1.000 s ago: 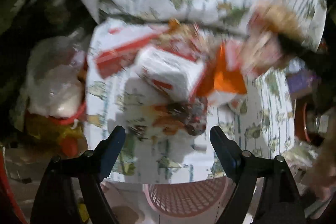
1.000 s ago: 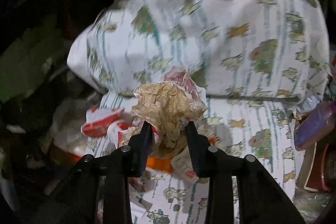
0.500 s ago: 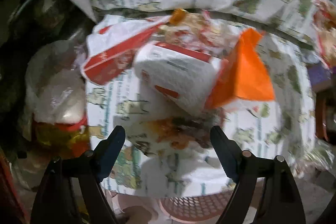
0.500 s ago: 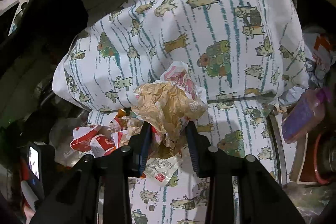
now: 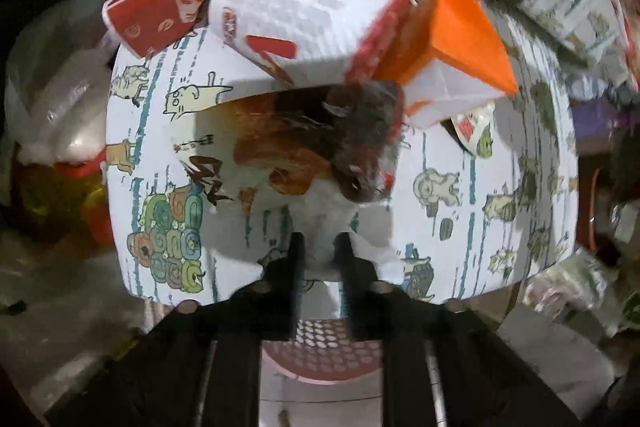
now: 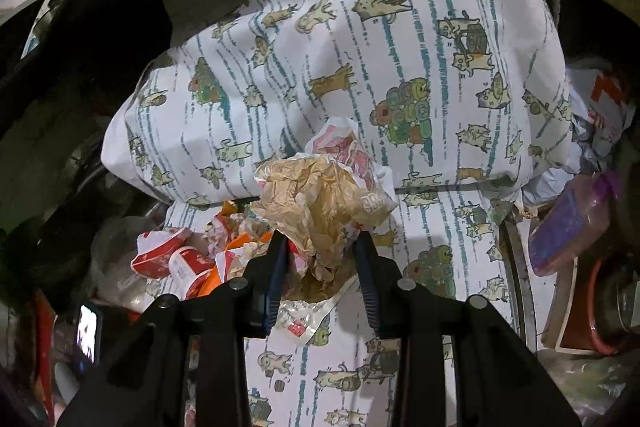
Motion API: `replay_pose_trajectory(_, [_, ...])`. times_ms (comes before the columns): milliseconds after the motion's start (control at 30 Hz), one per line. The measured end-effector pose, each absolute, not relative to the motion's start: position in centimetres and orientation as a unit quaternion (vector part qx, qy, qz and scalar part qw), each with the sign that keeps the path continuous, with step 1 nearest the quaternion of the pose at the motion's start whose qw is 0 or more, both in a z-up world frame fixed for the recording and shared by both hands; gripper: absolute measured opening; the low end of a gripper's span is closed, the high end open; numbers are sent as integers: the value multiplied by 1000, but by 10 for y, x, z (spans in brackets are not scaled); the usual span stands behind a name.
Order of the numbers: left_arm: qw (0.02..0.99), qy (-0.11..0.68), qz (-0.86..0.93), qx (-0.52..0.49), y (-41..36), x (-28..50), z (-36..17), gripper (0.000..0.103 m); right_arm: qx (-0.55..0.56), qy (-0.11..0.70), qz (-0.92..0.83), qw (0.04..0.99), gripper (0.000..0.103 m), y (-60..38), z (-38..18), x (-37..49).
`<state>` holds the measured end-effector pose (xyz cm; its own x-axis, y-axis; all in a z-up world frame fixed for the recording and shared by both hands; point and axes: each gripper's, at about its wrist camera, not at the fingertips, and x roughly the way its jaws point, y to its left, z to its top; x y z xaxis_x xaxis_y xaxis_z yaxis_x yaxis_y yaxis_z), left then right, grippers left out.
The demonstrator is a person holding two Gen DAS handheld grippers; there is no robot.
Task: Collect trash
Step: 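Lift the tan wrapper with the right tool while the left tool approaches the trash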
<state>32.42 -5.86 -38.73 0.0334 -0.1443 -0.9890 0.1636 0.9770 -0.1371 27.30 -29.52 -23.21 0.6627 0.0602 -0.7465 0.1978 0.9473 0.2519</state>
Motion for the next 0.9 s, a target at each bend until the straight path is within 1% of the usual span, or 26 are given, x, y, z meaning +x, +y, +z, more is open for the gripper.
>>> replay_pose_trajectory(33, [723,683,-105,0,-56,324,-385,9,153,408,-36,899,33,-293,-230,270])
replay_pose_trajectory(67, [728,678,-106,-9,-53,325,-381,8,149,407,-34,901,33,-291,-229,268])
replay_pose_trajectory(167, [745,655,-123,-20,-52,323,-362,7,131,401,-25,906,33,-284,-223,258])
replay_pose_trajectory(300, [788,595,-158,-16,-54,306,-310,7,123,393,-13,911,33,-277,-215,241])
replay_pose_trajectory(400, [810,551,-195,-43,-51,287,-271,7,127,386,-7,914,33,-272,-208,224])
replay_pose_trajectory(533, [836,507,-200,-67,-46,270,-241,7,122,379,-11,917,34,-262,-196,203])
replay_pose_trajectory(667, [845,482,-213,-93,-39,256,-222,7,122,373,-11,920,34,-254,-180,172])
replay_pose_trajectory(800, [853,474,-201,-92,-27,229,-214,7,103,370,-12,923,34,-246,-169,136])
replay_pose_trajectory(900, [865,459,-188,-78,-16,202,-204,7,109,367,-5,924,34,-243,-164,109])
